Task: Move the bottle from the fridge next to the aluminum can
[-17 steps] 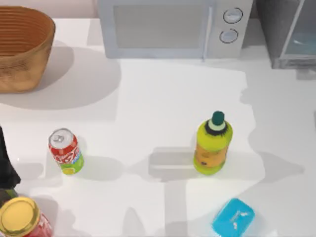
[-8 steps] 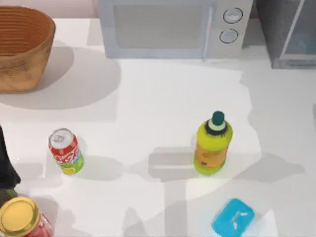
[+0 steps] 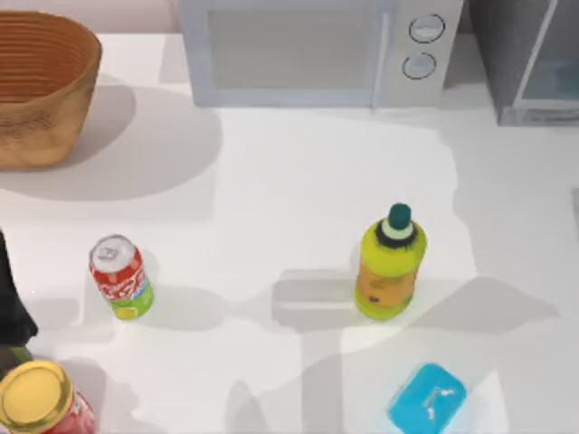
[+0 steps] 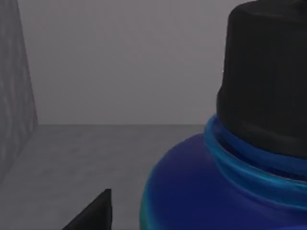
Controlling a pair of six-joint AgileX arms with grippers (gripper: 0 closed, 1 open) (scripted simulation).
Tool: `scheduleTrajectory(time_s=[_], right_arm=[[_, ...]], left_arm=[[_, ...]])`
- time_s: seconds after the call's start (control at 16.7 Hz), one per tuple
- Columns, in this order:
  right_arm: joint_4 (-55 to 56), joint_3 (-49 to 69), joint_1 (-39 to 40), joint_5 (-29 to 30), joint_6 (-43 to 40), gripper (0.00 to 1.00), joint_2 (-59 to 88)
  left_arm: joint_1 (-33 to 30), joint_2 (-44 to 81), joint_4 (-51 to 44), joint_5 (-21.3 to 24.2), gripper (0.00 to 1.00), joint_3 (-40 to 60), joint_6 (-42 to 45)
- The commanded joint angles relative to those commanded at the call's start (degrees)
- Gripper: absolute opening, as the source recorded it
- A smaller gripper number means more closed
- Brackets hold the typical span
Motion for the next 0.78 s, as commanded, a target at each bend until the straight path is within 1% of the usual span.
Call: scheduleTrajectory(time_s=[0.72, 0.78], right_arm=[[0.00, 0.00, 0.00, 0.00, 0.00, 0.02, 0.00], [0.00, 0.00, 0.00, 0.00, 0.00, 0.00, 0.00]], left_arm=[[0.00, 0.00, 0.00, 0.00, 1.00, 0.00, 0.00], [0.00, 0.00, 0.00, 0.00, 1.00, 0.00, 0.00]])
